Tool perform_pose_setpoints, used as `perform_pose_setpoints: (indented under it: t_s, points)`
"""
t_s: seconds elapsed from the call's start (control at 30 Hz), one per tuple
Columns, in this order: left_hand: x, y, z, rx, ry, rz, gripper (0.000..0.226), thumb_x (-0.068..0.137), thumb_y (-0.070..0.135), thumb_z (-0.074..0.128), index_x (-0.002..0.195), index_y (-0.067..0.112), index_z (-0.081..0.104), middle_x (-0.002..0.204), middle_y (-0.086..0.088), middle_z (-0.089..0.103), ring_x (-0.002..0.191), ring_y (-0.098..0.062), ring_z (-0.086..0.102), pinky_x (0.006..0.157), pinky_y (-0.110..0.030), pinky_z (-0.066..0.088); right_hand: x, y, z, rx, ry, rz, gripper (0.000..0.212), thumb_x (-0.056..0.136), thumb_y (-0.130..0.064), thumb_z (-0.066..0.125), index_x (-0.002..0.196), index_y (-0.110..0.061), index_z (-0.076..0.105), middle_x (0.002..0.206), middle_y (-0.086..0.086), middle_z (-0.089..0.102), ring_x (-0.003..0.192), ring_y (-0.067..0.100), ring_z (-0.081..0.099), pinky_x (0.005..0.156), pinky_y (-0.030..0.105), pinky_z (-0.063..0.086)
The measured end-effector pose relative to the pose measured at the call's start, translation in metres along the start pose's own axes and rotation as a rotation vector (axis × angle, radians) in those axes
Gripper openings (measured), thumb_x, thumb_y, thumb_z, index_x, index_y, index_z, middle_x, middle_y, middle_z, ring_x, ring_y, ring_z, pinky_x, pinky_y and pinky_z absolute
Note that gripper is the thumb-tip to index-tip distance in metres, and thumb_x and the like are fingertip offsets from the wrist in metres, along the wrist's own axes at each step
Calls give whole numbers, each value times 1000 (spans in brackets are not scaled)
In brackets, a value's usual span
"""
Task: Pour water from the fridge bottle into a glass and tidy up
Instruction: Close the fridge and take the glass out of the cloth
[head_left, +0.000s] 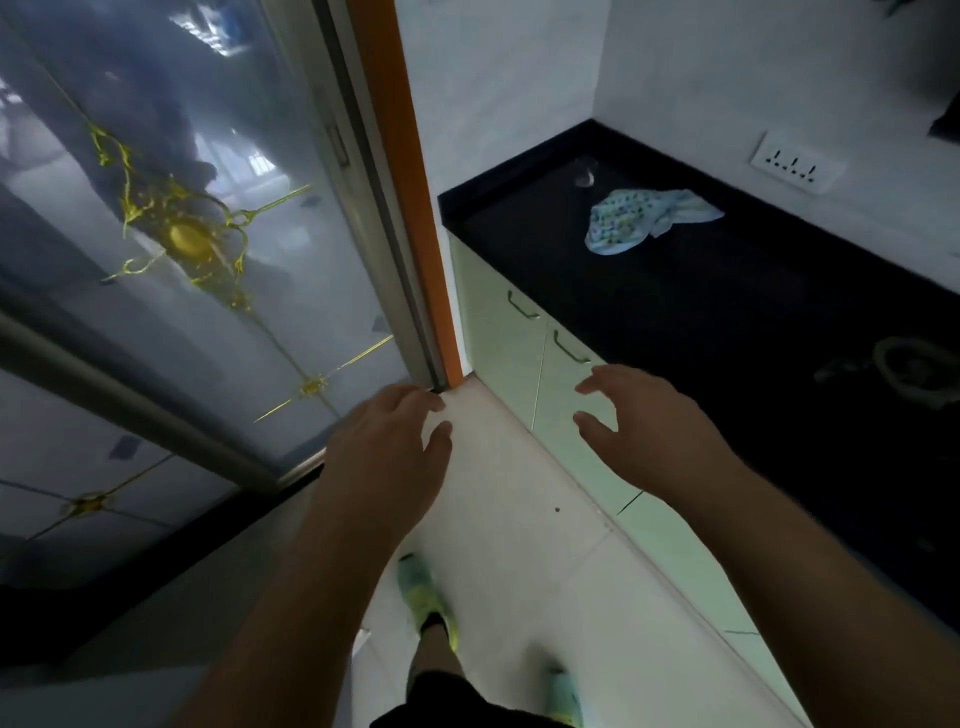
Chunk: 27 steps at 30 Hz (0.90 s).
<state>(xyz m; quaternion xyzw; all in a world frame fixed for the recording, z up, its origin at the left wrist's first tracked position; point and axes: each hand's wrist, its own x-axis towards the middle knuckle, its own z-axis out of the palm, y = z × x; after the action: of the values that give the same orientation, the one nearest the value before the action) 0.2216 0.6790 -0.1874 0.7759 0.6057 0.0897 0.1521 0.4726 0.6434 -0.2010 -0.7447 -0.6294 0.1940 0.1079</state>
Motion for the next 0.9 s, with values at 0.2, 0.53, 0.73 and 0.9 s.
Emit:
perform_pose_setpoints:
  t_s: [0.2, 0.53, 0.73, 0.9]
  points:
    - [116, -35, -4, 79, -46, 147, 34, 103, 40, 50, 132, 26, 60, 139, 4, 59, 124, -21, 56, 102, -44, 50, 83, -21, -2, -25, 43, 134, 40, 98, -43, 61, 136, -29, 60, 147, -10, 55, 131, 18, 54, 106, 41, 47]
    - [293, -49, -16, 182, -140, 400, 36, 105, 39, 47, 138, 26, 55, 142, 6, 54, 129, -15, 53, 103, -38, 46, 204, -45, -12, 44, 133, 350, 37, 96, -42, 64, 130, -30, 61, 140, -8, 60, 125, 20, 58, 105, 47, 48]
    - [384, -31, -1, 198, -153, 461, 35, 104, 41, 54, 136, 26, 58, 136, 5, 60, 124, -17, 58, 103, -39, 51, 275, -17, -13, 66, 148, 412, 36, 95, -42, 64, 129, -28, 62, 139, -7, 60, 125, 21, 59, 106, 48, 47]
    - [452, -5, 25, 250, -224, 440, 35, 105, 41, 51, 137, 27, 55, 135, 3, 57, 121, -18, 55, 100, -40, 50, 343, 25, -18, 85, 95, 429, 38, 96, -45, 61, 131, -30, 61, 136, -4, 61, 121, 23, 60, 104, 48, 48]
